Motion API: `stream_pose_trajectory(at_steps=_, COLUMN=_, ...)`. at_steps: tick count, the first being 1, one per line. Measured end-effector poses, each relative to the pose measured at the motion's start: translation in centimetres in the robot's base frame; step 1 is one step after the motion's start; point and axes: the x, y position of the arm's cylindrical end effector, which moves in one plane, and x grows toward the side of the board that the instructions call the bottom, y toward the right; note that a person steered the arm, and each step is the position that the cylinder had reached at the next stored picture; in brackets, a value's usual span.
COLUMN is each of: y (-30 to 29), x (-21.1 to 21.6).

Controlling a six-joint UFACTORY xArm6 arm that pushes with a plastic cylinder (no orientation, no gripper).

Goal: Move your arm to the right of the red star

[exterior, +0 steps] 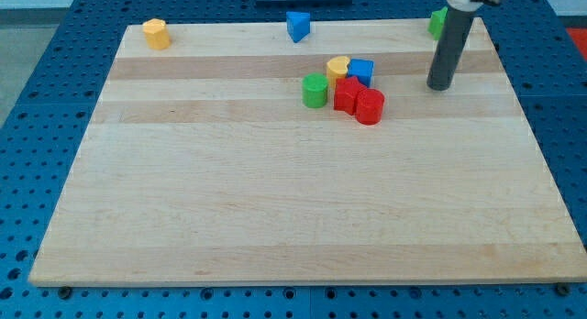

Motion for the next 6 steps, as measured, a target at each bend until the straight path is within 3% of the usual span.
stream_pose_trajectory(at_steps=4, y=-2.6, x=8.0)
stream_pose_trajectory(at_steps=6, y=-0.4, x=1.3)
